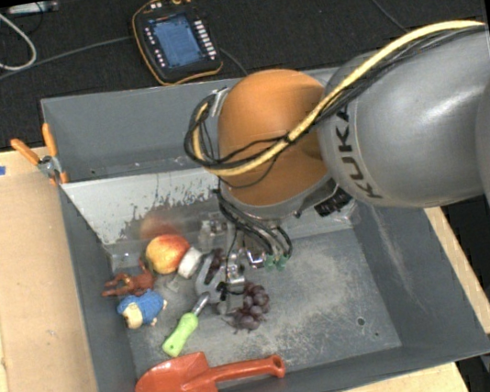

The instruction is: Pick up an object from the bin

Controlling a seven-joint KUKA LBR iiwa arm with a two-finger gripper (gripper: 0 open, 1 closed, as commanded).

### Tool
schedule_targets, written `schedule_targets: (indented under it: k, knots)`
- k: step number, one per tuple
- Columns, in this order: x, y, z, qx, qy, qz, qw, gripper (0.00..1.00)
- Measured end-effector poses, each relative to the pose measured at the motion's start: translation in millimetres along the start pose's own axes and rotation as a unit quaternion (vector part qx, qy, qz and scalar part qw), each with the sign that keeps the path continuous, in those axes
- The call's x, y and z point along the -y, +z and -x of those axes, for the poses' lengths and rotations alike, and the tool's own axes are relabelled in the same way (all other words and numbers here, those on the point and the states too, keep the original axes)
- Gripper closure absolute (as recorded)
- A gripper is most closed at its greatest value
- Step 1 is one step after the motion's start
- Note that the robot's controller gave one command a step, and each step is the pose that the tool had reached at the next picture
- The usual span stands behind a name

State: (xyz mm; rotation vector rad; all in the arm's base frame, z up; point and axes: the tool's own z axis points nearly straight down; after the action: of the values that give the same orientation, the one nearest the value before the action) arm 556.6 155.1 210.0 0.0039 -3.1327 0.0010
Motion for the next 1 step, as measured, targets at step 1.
schedule_targets:
  k: [1]
  knots:
    - [1.3, -4.0, 1.9, 0.0036, 0.003, 0.000, 1.0000, 0.00]
